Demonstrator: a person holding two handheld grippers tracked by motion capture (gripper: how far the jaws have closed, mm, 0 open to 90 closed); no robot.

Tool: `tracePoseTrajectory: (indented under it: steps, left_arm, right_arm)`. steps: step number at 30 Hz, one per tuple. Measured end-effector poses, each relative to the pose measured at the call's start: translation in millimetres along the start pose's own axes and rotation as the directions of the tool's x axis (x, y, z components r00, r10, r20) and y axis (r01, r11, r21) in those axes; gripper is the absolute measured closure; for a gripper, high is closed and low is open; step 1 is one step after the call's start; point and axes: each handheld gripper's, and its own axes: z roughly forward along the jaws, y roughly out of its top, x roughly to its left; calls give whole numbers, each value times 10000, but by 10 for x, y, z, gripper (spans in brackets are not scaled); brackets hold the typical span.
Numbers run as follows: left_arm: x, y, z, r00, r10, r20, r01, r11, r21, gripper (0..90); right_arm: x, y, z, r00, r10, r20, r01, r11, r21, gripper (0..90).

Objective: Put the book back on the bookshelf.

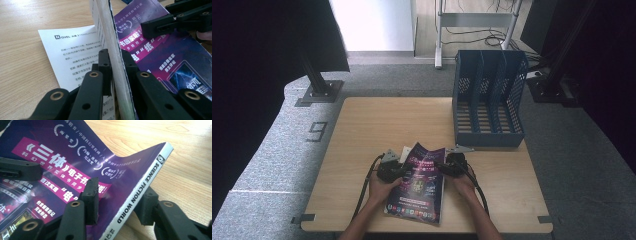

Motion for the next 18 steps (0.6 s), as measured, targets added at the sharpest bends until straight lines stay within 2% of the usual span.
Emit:
tracePoseTrajectory:
  steps: [12, 18]
  left_arm:
    - [7, 19, -51, 9999, 13, 159, -10, 9998, -177, 818]
    - [6, 41, -98, 9998, 47, 215, -39, 9992, -389, 818]
  right_arm:
    - [17, 33, -93, 9997, 34, -250, -42, 9996, -290, 641]
    - [49, 65, -168, 9993, -123, -342, 104, 9985, -529, 649]
